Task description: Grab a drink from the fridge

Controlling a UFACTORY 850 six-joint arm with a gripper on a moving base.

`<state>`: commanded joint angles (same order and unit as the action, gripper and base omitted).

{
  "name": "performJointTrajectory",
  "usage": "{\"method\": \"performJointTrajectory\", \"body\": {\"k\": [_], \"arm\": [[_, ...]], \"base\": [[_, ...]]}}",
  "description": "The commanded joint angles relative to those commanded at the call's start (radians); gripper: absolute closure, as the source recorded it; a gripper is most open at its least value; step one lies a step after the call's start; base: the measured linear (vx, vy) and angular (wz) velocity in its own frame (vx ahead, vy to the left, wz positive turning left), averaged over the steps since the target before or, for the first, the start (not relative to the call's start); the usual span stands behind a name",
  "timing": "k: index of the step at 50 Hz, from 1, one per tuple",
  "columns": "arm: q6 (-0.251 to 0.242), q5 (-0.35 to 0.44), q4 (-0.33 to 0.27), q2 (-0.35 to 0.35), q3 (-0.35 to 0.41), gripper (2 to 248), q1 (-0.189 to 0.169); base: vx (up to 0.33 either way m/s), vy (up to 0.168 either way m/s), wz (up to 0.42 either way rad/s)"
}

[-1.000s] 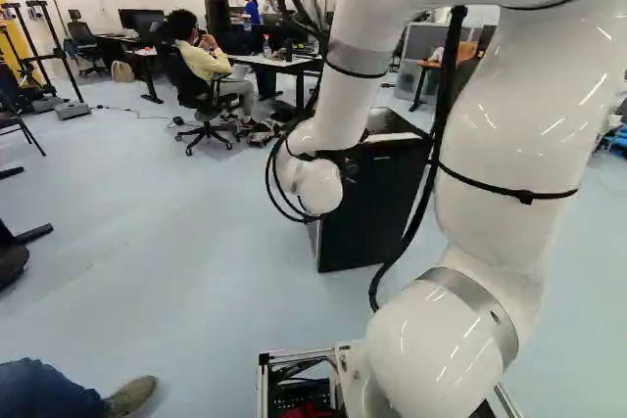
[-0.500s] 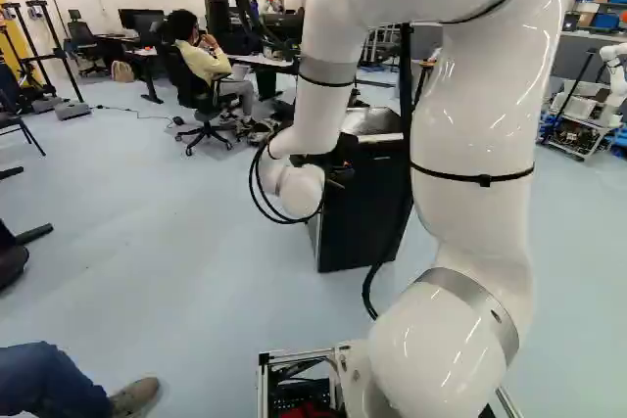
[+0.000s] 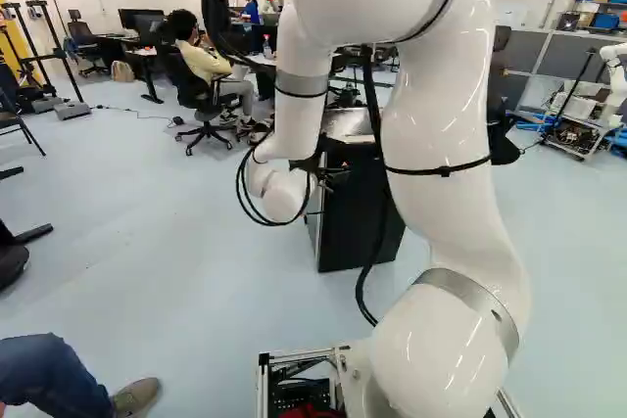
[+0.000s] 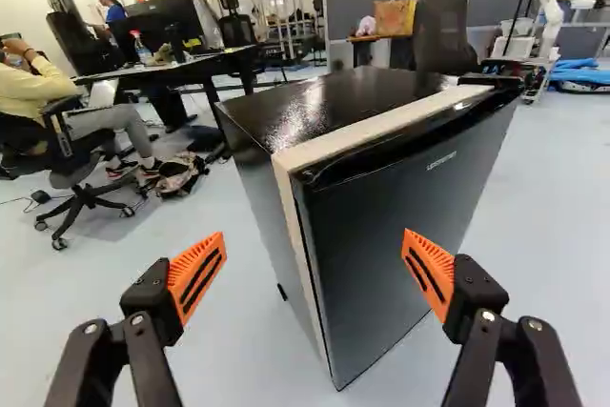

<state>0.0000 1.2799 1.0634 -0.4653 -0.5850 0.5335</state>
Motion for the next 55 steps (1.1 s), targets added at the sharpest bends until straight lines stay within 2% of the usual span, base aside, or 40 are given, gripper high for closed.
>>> {"method": "performJointTrajectory", "body": {"k": [25, 55], "arm": [[0.0, 0.113, 0.144, -0.139, -0.107, 3, 0.019], [0.0, 0.113, 0.146, -0.198, -0.201, 3, 0.0]], "base": [[0.0, 0.0, 0.0], [0.0, 0.0, 0.0]]}}
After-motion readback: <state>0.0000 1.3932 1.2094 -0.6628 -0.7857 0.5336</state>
